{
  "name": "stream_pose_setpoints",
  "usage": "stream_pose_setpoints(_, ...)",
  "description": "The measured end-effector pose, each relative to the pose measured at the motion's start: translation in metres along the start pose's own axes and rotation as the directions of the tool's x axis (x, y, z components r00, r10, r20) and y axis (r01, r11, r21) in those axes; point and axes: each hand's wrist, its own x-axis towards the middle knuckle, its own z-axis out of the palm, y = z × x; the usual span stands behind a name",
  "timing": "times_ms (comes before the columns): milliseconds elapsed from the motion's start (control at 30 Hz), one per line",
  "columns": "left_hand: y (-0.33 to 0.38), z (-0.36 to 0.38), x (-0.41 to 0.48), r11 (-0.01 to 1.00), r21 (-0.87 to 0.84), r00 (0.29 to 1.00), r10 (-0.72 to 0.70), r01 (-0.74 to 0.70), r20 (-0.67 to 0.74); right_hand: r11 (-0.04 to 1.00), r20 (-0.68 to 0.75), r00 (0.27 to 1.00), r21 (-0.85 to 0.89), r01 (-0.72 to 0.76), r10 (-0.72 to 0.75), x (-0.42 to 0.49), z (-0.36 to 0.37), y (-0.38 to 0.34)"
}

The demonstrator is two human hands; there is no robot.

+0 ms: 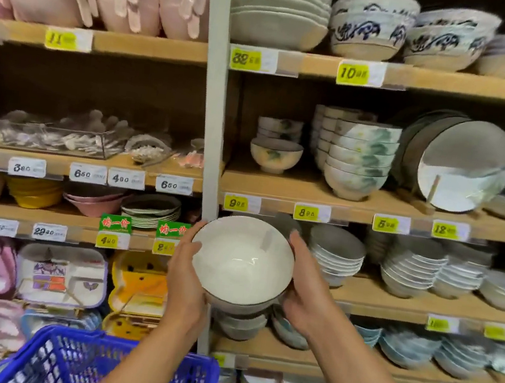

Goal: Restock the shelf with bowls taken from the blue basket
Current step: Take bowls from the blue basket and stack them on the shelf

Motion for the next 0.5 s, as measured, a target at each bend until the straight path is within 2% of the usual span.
stream_pose_setpoints(100,0.000,0.042,-0.008,0.996,-0.069,0.998,-0.061,0.061,0.006,0.987,0.051,0.987,-0.034,0.155,-0.153,-0.008,-0.024,-0.029)
stream_pose_setpoints(200,-0.001,0.075,-0.013,0.982,-0.121,0.990,-0.141,0.142,0.015,0.966,-0.026,0.966,-0.044,0.257,-0.258,-0.008,-0.036,-0.049)
stream_pose_setpoints(500,0.015,0.138,0.019,0.988,-0.066,0.988,-0.136,0.141,0.068,0.947,-0.157,0.934,-0.071,0.313,-0.320,0.031,-0.042,-0.097)
